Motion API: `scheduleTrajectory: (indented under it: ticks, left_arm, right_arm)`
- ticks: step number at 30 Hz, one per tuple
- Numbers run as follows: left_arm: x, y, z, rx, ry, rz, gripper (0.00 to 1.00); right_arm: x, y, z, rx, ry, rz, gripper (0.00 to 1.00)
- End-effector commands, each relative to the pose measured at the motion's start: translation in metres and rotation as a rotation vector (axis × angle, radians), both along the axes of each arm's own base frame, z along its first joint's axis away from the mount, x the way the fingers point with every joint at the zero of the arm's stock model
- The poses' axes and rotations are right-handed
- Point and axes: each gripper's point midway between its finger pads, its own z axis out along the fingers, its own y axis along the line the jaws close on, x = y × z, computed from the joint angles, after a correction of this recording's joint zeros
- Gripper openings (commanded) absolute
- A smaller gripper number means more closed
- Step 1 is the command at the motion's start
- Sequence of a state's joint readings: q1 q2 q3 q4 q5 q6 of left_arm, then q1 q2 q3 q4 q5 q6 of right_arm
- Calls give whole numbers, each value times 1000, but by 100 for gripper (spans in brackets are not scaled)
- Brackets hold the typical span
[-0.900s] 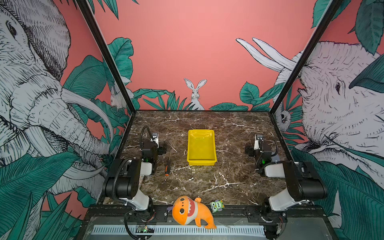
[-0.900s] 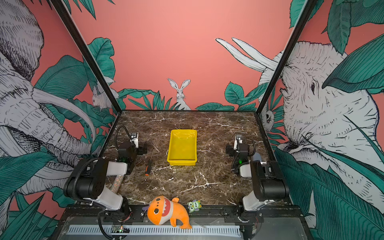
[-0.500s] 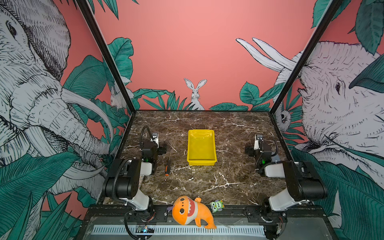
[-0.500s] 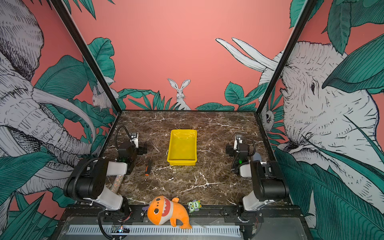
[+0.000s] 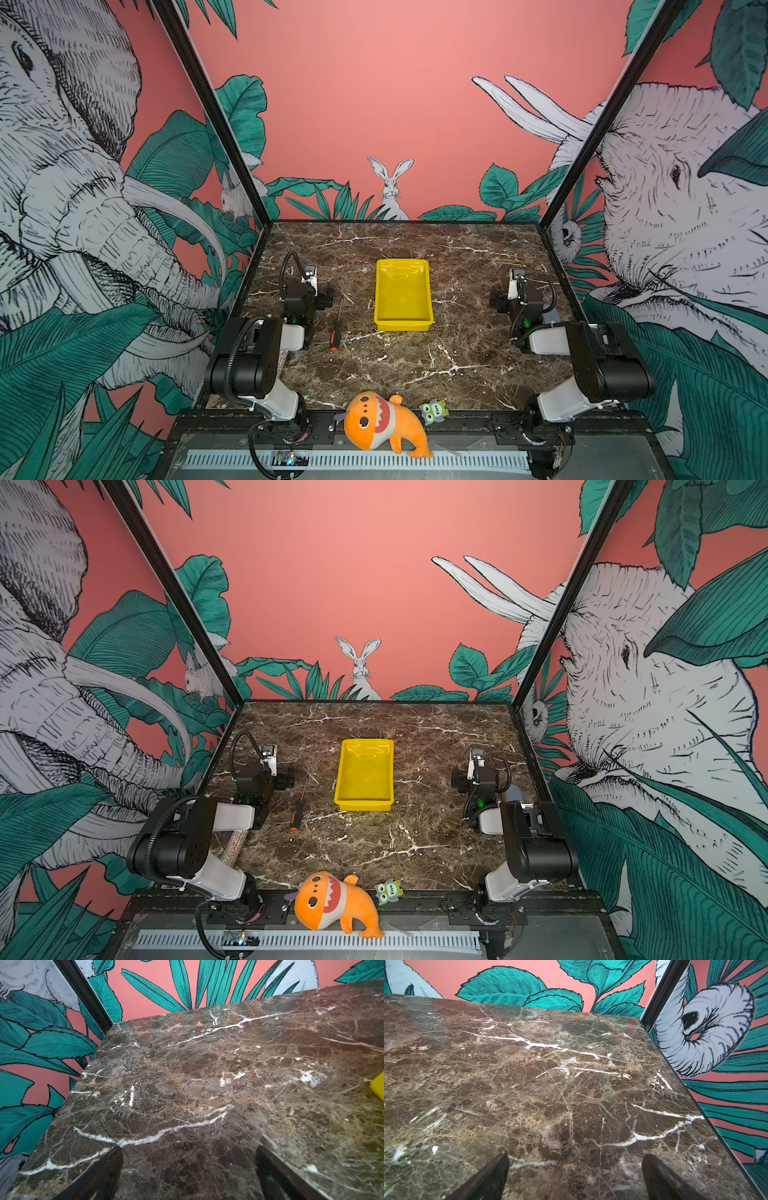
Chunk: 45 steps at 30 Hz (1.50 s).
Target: Put the screwdriver in the bin
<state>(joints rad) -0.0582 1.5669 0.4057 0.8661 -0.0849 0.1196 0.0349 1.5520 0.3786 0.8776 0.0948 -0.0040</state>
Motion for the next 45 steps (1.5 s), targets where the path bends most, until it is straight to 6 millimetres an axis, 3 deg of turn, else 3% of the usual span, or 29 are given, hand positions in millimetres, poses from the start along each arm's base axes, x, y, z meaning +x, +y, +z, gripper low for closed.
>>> scheduleTrajectory:
  ticks: [1, 9, 15, 18, 20, 23, 27, 31, 34, 39, 45]
  left_arm:
    - [3, 0, 9, -11, -22, -5, 100]
    - [3, 1, 11, -7, -32, 4, 100]
    - [1, 28, 45, -25, 95, 190, 100]
    - [-4, 35, 73, -117, 146, 284, 100]
    - [-15, 38, 86, -213, 187, 368, 100]
    - [-34, 28, 97, -319, 274, 391, 100]
    - [-63, 3, 106, -326, 350, 337, 100]
    - [-94, -14, 94, -289, 467, 304, 100]
    - [-118, -30, 70, -308, 601, 285, 100]
    - [-147, -58, 40, -265, 753, 219, 100]
    - [-163, -64, 6, -227, 889, 202, 95]
  right_arm:
    - [7, 3, 13, -1, -42, 11, 99]
    - [7, 2, 13, 0, -43, 10, 99]
    - [6, -2, 16, 2, -54, -13, 99]
    - [5, -7, 39, 3, -31, -52, 99]
    - [1, -17, 54, 46, 84, -134, 99]
    - [-8, 1, 82, 98, 223, -50, 99]
    - [-23, 27, 126, 246, 229, 39, 99]
    - [-50, 47, 145, 337, 328, 116, 99]
    - [-73, 65, 151, 377, 396, 218, 99]
    - [-106, 71, 140, 391, 522, 245, 99]
    - [-133, 80, 131, 452, 549, 285, 99]
